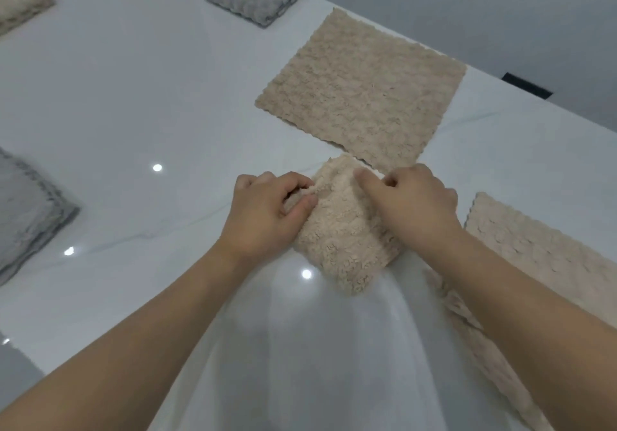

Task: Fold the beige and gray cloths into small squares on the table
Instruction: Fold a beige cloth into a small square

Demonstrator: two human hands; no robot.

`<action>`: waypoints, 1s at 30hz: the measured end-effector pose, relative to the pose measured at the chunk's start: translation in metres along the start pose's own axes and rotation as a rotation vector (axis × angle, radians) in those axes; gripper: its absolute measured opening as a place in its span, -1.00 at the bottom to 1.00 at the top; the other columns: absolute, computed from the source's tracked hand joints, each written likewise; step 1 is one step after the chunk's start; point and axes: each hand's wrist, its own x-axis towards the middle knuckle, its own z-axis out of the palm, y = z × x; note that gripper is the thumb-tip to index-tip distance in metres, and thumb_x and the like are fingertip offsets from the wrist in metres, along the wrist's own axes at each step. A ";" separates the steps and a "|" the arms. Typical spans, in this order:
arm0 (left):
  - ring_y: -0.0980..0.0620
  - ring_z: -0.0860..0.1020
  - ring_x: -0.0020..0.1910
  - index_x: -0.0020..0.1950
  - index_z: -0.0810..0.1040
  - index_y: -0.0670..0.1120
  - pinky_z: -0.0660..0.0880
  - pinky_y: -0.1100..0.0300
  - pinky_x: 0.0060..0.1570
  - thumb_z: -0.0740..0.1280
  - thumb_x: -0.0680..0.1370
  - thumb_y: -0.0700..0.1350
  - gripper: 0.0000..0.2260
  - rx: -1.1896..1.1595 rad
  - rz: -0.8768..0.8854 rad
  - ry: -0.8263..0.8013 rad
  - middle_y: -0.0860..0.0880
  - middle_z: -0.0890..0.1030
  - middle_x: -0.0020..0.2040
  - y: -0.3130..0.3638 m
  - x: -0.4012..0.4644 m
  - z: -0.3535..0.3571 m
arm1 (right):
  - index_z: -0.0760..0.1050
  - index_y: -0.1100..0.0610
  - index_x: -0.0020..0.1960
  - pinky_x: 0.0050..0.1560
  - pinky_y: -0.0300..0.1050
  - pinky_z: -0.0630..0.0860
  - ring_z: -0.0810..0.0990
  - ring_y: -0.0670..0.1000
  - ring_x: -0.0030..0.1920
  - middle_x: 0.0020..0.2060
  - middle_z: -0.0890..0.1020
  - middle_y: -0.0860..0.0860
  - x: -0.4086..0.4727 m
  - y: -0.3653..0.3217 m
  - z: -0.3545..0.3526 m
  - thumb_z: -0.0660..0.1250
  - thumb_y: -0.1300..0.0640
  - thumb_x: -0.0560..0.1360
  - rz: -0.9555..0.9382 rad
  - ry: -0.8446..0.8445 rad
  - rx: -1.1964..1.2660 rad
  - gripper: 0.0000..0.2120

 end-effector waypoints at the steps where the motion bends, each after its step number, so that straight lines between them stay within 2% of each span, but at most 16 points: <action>1: -0.02 0.37 0.01 0.09 0.57 0.23 0.19 0.22 0.10 0.25 0.52 0.23 -0.77 0.003 -0.012 -0.006 0.12 0.47 -0.20 -0.001 0.000 0.000 | 0.37 0.05 -0.30 0.07 0.09 0.39 0.47 0.12 -0.09 -0.13 0.49 0.04 0.009 -0.003 0.002 0.06 -0.34 0.50 -0.103 -0.045 -0.081 -0.51; 2: -0.06 0.37 0.02 0.08 0.57 0.24 0.22 0.20 0.12 0.25 0.51 0.24 -0.78 -0.009 -0.022 -0.010 0.12 0.48 -0.19 -0.001 0.000 0.000 | 0.43 0.08 -0.17 0.08 0.07 0.39 0.46 0.12 -0.03 -0.04 0.48 0.06 0.014 -0.003 0.009 0.07 -0.30 0.54 -0.197 -0.064 -0.118 -0.54; 4: -0.08 0.42 0.07 0.02 0.58 0.26 0.36 0.10 0.18 0.28 0.49 0.27 -0.81 -0.106 -0.056 -0.026 0.12 0.55 -0.17 -0.001 0.002 -0.001 | 0.45 0.17 0.05 0.05 0.05 0.39 0.45 0.15 0.02 0.04 0.46 0.11 0.012 0.002 0.032 0.10 -0.19 0.59 -0.333 0.040 -0.138 -0.58; 6: -0.10 0.51 0.13 0.01 0.61 0.25 0.48 -0.06 0.19 0.33 0.46 0.30 -0.78 -0.254 -0.104 -0.071 0.13 0.62 -0.14 -0.002 0.004 -0.004 | 0.45 0.19 0.02 -0.02 0.05 0.37 0.46 0.16 -0.05 -0.02 0.49 0.12 0.006 0.011 0.048 0.09 -0.13 0.61 -0.389 0.221 -0.136 -0.61; 7: -0.08 0.54 0.15 0.04 0.62 0.24 0.50 -0.06 0.19 0.36 0.45 0.27 -0.76 -0.335 -0.123 -0.116 0.13 0.65 -0.11 -0.003 0.005 -0.007 | 0.45 0.18 -0.01 -0.04 0.05 0.37 0.45 0.14 -0.08 -0.06 0.50 0.10 0.005 0.015 0.051 0.09 -0.11 0.62 -0.400 0.277 -0.115 -0.64; 10: 0.04 0.62 0.01 0.20 0.59 0.12 0.50 0.11 0.08 0.43 0.47 0.09 -0.69 -0.652 -0.179 -0.372 0.01 0.67 -0.11 -0.006 0.012 -0.024 | 0.44 0.16 -0.01 -0.05 0.02 0.34 0.43 0.11 -0.10 -0.08 0.50 0.08 0.007 0.017 0.052 0.11 -0.09 0.63 -0.397 0.294 -0.073 -0.68; 12: 0.02 0.66 0.00 0.28 0.54 0.07 0.52 0.12 0.08 0.42 0.48 0.02 -0.62 -0.719 -0.210 -0.504 -0.02 0.69 -0.08 -0.005 0.016 -0.034 | 0.45 0.16 -0.01 -0.04 0.01 0.33 0.43 0.10 -0.10 -0.08 0.50 0.07 0.008 0.016 0.052 0.11 -0.09 0.63 -0.388 0.292 -0.087 -0.68; 14: -0.03 0.65 0.08 0.23 0.56 0.16 0.52 -0.01 0.21 0.45 0.41 0.12 -0.61 -0.603 -0.210 -0.526 -0.07 0.70 0.01 -0.008 0.013 -0.036 | 0.45 0.14 -0.02 -0.02 0.02 0.35 0.42 0.09 -0.09 -0.08 0.50 0.06 0.007 0.016 0.053 0.10 -0.10 0.63 -0.378 0.277 -0.071 -0.68; 16: -0.03 0.66 0.03 0.15 0.57 0.22 0.51 -0.10 0.22 0.42 0.36 0.24 -0.62 -0.461 -0.212 -0.512 -0.13 0.69 -0.05 -0.012 0.007 -0.038 | 0.47 0.10 -0.03 0.02 0.01 0.35 0.42 0.08 -0.07 -0.08 0.50 0.02 0.008 0.017 0.052 0.08 -0.12 0.63 -0.363 0.250 -0.049 -0.67; 18: 0.06 0.61 -0.14 0.09 0.56 0.20 0.50 -0.03 0.14 0.41 0.38 0.25 -0.67 -0.427 -0.223 -0.523 -0.11 0.63 -0.25 -0.018 0.000 -0.041 | 0.48 0.07 -0.03 0.04 -0.01 0.34 0.42 0.07 -0.06 -0.07 0.51 0.00 0.010 0.017 0.051 0.07 -0.14 0.62 -0.359 0.235 -0.050 -0.66; 19: 0.13 0.54 -0.19 0.05 0.55 0.18 0.43 0.07 0.12 0.40 0.39 0.24 -0.71 -0.397 -0.235 -0.523 -0.01 0.54 -0.35 -0.019 -0.002 -0.042 | 0.49 0.07 -0.04 0.04 -0.01 0.34 0.42 0.06 -0.06 -0.08 0.51 -0.01 0.010 0.017 0.051 0.07 -0.14 0.62 -0.357 0.230 -0.055 -0.66; 20: 0.17 0.49 -0.15 0.02 0.53 0.17 0.34 0.13 0.14 0.37 0.42 0.23 -0.75 -0.343 -0.249 -0.506 0.09 0.47 -0.40 -0.019 -0.003 -0.040 | 0.48 0.06 -0.04 0.04 -0.01 0.33 0.42 0.06 -0.06 -0.08 0.51 -0.01 0.010 0.017 0.051 0.07 -0.14 0.62 -0.357 0.228 -0.058 -0.66; 22: 0.08 0.45 0.02 -0.06 0.47 0.19 0.19 0.18 0.17 0.28 0.48 0.25 -0.82 -0.175 -0.260 -0.417 0.19 0.47 -0.38 -0.013 -0.002 -0.034 | 0.47 0.06 -0.03 0.02 -0.02 0.32 0.42 0.06 -0.06 -0.09 0.51 -0.02 0.009 0.016 0.049 0.07 -0.13 0.63 -0.358 0.227 -0.040 -0.68; 25: 0.02 0.39 0.09 -0.20 0.39 0.16 0.11 0.15 0.18 0.13 0.53 0.30 -0.73 0.097 -0.221 -0.303 0.09 0.54 -0.23 -0.001 -0.005 -0.026 | 0.48 0.04 0.05 0.03 -0.07 0.28 0.43 0.01 -0.05 -0.07 0.53 -0.07 0.007 0.016 0.047 0.08 -0.12 0.63 -0.361 0.232 0.021 -0.71; 27: 0.04 0.38 0.04 -0.29 0.35 0.10 0.09 0.13 0.16 0.08 0.56 0.31 -0.64 0.200 -0.180 -0.239 0.06 0.50 -0.28 0.003 -0.014 -0.024 | 0.48 0.03 0.06 0.03 -0.10 0.24 0.40 -0.05 -0.07 -0.09 0.51 -0.13 0.006 0.015 0.046 0.10 -0.13 0.60 -0.375 0.236 0.053 -0.71; 30: 0.04 0.38 -0.04 -0.37 0.31 0.01 0.10 0.10 0.09 0.07 0.56 0.33 -0.53 0.223 -0.191 -0.182 0.08 0.39 -0.41 0.006 -0.027 -0.018 | 0.46 0.03 -0.06 -0.05 -0.10 0.20 0.41 -0.03 -0.15 -0.19 0.52 -0.11 0.006 0.015 0.045 0.08 -0.18 0.56 -0.393 0.231 0.041 -0.68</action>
